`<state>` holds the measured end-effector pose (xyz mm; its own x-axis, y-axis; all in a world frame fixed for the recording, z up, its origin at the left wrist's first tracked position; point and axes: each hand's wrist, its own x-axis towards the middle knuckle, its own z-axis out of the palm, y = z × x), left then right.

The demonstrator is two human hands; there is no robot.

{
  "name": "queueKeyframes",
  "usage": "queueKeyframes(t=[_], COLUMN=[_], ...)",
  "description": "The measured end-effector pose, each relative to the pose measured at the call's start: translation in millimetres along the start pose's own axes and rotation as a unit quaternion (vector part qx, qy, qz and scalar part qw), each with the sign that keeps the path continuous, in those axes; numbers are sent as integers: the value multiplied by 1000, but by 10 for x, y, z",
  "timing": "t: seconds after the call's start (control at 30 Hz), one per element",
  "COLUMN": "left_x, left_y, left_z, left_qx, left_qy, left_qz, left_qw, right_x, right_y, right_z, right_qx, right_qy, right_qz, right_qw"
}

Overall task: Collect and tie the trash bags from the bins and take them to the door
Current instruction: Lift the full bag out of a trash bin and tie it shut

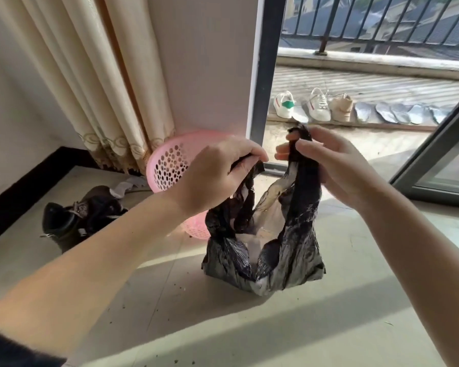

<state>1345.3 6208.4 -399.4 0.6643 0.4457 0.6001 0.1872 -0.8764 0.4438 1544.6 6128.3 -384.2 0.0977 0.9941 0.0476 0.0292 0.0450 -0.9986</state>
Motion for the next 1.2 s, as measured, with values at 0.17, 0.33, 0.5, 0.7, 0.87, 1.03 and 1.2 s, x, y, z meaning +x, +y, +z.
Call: queueKeyframes(t=[0.17,0.33,0.5,0.7,0.87,1.03,1.2], left_x=[-56,-109,-219,-260,-278,-557,-485], left_y=[119,220,2,-55,-125,-115,-213], left_z=[119,213,212,260,314,616,496], left_qx=[-63,-126,-40,77,-134,-324,-398], left_qy=[-80,-127,-111,-89,-8,-229,-120], left_qz=[-2,-23,-115,-178,-288,-306,-410], left_qw=[995,984,986,977,948,865,812], right_x=[-47,-41,25,76,53,37,-5], right_y=[321,416,397,525,544,520,516], right_z=[354,580,418,334,291,201,122], right_qx=[-242,-249,-146,-101,8,119,-14], right_qy=[-220,-168,-79,-79,-154,-170,-237], right_qz=[79,55,119,152,223,227,208], right_qw=[942,952,979,980,963,952,949])
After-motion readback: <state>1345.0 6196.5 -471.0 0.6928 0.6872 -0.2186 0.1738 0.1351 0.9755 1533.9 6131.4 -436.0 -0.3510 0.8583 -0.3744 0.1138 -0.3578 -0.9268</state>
